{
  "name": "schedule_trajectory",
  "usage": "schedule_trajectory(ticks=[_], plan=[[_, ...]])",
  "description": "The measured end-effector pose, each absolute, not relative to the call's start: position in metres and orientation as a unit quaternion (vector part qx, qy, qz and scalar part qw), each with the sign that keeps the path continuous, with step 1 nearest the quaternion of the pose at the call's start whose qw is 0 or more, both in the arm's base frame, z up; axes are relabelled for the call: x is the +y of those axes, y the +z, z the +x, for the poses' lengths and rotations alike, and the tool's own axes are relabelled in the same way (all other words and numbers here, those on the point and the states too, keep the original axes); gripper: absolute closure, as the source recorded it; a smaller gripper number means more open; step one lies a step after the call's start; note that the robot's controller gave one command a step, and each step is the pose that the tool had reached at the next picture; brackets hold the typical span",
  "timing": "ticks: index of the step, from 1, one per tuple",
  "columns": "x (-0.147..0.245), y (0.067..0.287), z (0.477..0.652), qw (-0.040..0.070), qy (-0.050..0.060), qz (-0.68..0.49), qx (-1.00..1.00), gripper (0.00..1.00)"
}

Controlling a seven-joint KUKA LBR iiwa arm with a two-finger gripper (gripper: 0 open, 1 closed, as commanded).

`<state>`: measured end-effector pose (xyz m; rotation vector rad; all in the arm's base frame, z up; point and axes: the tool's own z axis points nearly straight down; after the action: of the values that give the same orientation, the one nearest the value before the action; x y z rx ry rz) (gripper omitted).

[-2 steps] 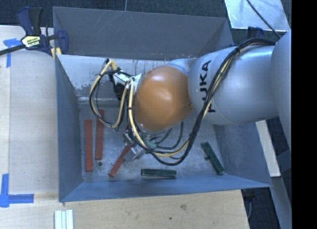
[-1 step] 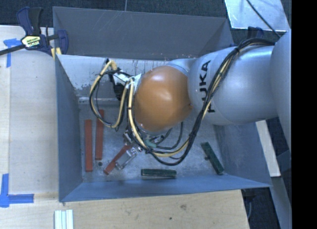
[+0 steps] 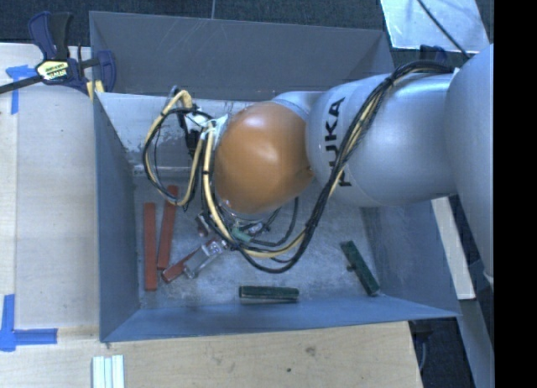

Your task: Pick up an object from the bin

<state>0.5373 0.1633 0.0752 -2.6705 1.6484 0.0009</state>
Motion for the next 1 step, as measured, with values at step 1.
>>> schedule_trajectory(ticks=[1], plan=[[0.1541, 0.1205, 0.5312, 0.002, -0.001, -0.903, 0.429, 0.00]])
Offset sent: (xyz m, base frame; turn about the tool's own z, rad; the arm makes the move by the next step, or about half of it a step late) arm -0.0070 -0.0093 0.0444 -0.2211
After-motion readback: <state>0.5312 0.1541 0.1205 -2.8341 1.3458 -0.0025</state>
